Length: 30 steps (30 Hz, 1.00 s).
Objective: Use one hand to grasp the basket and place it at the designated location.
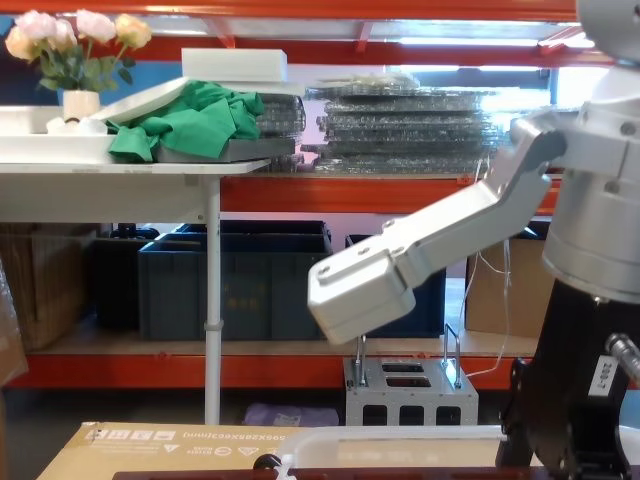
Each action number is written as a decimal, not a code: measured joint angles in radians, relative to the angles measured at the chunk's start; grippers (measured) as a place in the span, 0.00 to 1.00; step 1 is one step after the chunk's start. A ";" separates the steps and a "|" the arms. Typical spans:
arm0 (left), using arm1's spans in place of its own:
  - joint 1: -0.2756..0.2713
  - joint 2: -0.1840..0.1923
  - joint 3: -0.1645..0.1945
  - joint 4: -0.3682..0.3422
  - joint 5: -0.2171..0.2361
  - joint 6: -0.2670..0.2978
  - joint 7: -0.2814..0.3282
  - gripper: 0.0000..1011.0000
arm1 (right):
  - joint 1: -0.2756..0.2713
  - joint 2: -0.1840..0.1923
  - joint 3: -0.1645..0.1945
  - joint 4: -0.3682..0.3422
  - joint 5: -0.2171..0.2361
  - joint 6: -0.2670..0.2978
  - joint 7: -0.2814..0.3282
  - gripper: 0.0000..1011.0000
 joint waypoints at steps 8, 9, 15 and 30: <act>0.000 0.000 0.000 0.000 0.000 0.000 0.000 0.00 | 0.008 0.032 0.017 -0.043 0.004 -0.009 -0.009 0.99; 0.000 0.000 0.000 0.000 0.000 0.000 0.000 0.00 | 0.009 0.039 0.020 -0.051 0.004 -0.009 -0.011 0.99; 0.000 0.000 0.000 0.000 0.000 0.000 0.000 0.00 | 0.013 0.061 0.040 -0.073 0.019 -0.009 -0.013 0.99; 0.000 0.000 0.000 0.000 0.000 0.000 0.000 0.00 | 0.040 0.131 0.113 -0.111 0.084 -0.006 -0.004 0.99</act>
